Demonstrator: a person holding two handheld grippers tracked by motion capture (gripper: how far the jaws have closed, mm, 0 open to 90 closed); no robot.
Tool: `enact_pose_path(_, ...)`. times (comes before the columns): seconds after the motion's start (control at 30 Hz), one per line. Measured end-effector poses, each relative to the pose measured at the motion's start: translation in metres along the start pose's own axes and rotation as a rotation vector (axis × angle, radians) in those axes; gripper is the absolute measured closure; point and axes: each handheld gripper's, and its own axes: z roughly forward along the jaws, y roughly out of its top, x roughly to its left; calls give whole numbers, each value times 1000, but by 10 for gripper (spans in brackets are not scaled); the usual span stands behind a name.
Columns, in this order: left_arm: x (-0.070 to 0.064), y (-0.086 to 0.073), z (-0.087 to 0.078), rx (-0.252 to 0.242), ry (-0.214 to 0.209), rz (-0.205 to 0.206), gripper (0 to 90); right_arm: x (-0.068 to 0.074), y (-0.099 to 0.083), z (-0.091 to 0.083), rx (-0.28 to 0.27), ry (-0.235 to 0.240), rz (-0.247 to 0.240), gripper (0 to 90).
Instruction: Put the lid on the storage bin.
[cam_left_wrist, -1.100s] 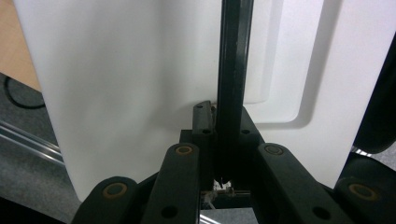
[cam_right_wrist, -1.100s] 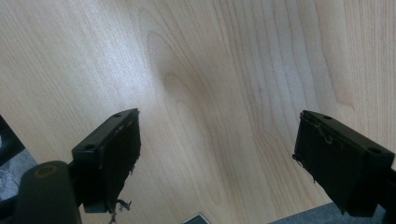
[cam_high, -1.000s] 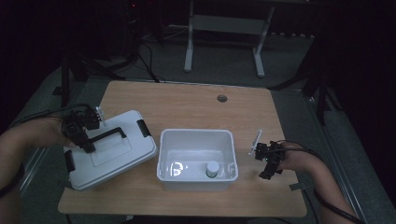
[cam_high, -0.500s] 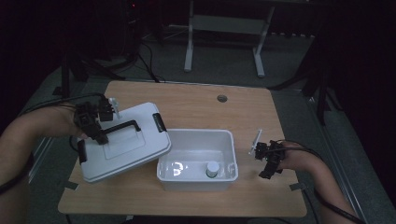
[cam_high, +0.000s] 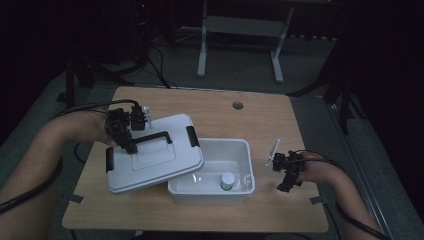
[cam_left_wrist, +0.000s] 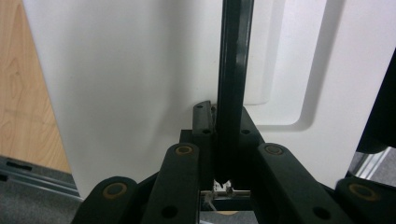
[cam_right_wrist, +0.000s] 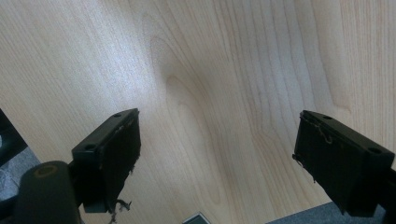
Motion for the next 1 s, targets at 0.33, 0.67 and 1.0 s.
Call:
enact_pose_path(0.33, -5, 43, 2, 18, -7, 72, 837, 1, 0, -1, -5, -2, -4, 141)
enact_pose_path(0.67, -14, 85, 0, 26, -1, 146, 837, 2, -1, 0, -4, 1, -2, 142)
enact_pose_path(1.0, -27, 137, 8, 29, -10, 241, 837, 2, -4, 3, -1, 1, -2, 142)
